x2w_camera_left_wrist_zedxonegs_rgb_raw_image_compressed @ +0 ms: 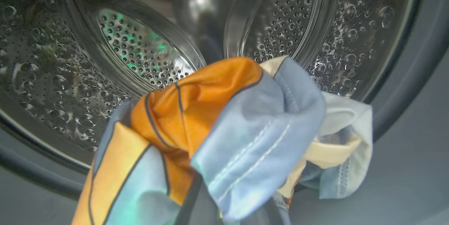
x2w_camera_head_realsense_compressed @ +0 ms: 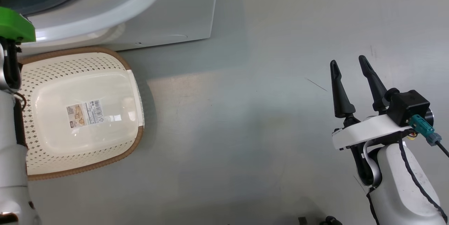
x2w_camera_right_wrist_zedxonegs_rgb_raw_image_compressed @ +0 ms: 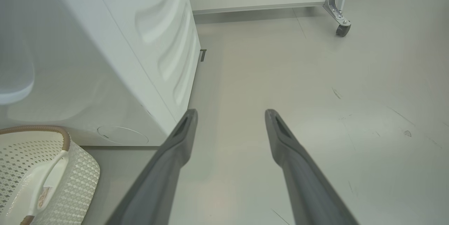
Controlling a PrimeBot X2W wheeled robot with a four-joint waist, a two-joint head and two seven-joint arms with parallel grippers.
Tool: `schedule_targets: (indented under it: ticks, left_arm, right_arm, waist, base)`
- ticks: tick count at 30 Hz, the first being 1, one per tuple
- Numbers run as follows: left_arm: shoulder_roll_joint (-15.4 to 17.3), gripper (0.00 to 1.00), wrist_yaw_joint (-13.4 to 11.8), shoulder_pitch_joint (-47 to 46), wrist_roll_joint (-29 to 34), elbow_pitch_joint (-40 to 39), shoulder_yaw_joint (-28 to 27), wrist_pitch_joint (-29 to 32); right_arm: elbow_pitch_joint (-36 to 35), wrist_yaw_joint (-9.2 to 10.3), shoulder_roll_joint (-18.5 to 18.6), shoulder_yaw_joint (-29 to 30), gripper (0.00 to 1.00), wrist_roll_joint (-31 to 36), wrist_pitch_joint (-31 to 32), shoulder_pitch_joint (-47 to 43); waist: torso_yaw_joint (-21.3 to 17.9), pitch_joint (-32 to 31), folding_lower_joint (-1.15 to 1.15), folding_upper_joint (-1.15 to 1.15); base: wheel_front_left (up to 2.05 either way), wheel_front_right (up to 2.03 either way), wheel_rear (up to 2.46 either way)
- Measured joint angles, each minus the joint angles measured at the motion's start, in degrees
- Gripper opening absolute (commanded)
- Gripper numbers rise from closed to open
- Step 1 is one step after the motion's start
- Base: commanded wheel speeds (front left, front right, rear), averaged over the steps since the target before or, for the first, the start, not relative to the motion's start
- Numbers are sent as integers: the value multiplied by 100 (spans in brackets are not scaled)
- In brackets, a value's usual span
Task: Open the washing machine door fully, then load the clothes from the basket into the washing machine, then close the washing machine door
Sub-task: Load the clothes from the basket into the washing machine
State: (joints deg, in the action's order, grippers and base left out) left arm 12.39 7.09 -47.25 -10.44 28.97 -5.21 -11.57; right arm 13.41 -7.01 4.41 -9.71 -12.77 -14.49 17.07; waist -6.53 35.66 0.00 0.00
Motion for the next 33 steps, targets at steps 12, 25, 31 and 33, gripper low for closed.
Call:
schedule_targets:
  ticks: [12,25,31,33]
  left_arm:
    - [348,0,1,-826,-19,238,-10,545]
    - [528,0,1,-1715,-153,417,23,857]
    - [660,0,2,-2003,-141,443,187,764]
    - [677,0,2,-2141,-122,376,275,611]
  right_arm:
    - [-78,0,-43,-34,100,-88,0,7]
    - [-144,0,-64,-66,100,-91,0,62]
    - [-168,0,-71,-140,100,-91,0,130]
    - [-169,0,-73,-148,100,-91,0,131]
  waist:
    - [-154,413,0,0]
    - [-234,954,0,0]
    - [-247,1129,0,0]
    - [-253,1177,0,0]
  base:
    - [0,0,0]
    - [0,0,0]
    - [0,0,0]
    - [0,0,0]
